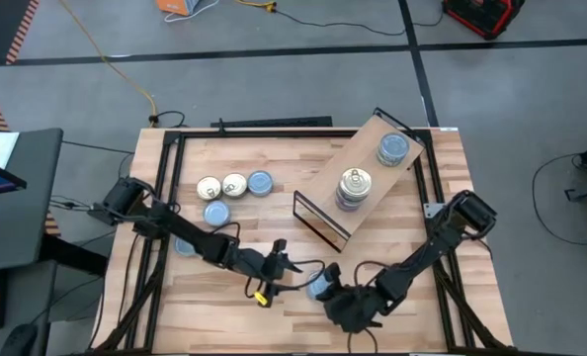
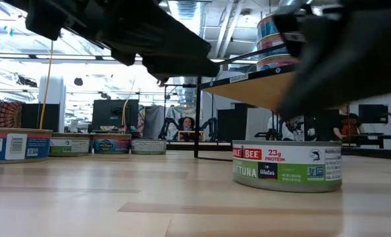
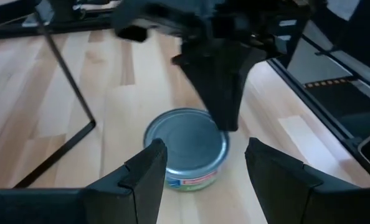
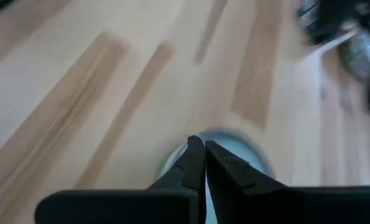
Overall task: Stack canned seafood by type on shelf
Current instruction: Stack the green tuna can on the shelf
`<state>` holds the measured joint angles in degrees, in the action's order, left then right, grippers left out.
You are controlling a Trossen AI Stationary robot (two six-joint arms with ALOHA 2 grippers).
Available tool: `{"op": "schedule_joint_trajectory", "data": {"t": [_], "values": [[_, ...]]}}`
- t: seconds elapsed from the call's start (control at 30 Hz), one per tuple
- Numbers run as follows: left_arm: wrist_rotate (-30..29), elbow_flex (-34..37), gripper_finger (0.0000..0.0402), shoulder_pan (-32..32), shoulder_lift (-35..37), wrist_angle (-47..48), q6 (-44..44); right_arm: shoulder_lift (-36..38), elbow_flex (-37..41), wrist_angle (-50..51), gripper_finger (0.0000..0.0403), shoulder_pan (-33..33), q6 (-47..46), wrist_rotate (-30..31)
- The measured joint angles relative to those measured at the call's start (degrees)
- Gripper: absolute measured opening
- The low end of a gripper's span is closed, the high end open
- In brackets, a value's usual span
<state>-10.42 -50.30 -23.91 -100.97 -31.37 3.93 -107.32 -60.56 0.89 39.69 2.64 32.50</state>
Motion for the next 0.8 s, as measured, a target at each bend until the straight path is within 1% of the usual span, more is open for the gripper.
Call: {"op": "schedule_joint_trajectory", "data": {"t": [0.07, 0.17, 0.27, 0.33, 0.4, 0.47, 0.53, 0.67, 0.73, 0.8], "values": [[-0.02, 0.0, 0.0208, -0.33, 0.11, 0.35, -0.23, 0.44, -1.0, -0.2, 0.0051, -1.0, -3.36, 0.16], [0.03, 0.0, 0.0208, -0.66, 0.18, 2.29, 1.77, 1.94, -3.47, 5.26, 0.0051, -2.3, -13.49, 0.03], [0.08, 0.0, 0.0208, -0.64, 0.24, 3.47, 6.54, 3.82, -5.07, 13.19, 0.0052, -3.46, -24.15, -4.4], [0.0, 0.0, 0.0208, -0.16, 0.19, 3.77, 10.5, 4.88, -5.17, 16.65, 0.0058, -3.71, -28.48, -7.03], [0.13, -0.02, 0.0208, 0.76, -0.19, 2.98, 14.98, 5.94, -5.18, 19.87, 0.0069, -3.31, -31.94, -7.41], [1.21, -0.48, 0.0208, 1.47, -0.39, 3.58, 18.13, 7.38, -5.17, 24.28, 0.0086, -2.73, -35.96, -7.71], [1.15, -1.49, 0.0207, 1.63, -0.81, 4.9, 18.87, 8.94, -5.2, 29.3, 0.0109, -2.08, -40.91, -7.72], [-1.38, -3.55, 0.0198, 0.95, -2.54, 6.66, 18.32, 10.81, -5.22, 37.86, 0.0167, -0.54, -50.28, -7.57], [-2.2, -5.52, 0.0191, 0.91, -4.4, 5.73, 17.35, 11.42, -4.87, 40.86, 0.0196, 0.57, -53.13, -6.78], [-3.44, -7.08, 0.0184, 0.71, -6.54, 6.7, 16.33, 11.55, -4.32, 42.71, 0.022, 1.75, -55.1, -6.66]]}}
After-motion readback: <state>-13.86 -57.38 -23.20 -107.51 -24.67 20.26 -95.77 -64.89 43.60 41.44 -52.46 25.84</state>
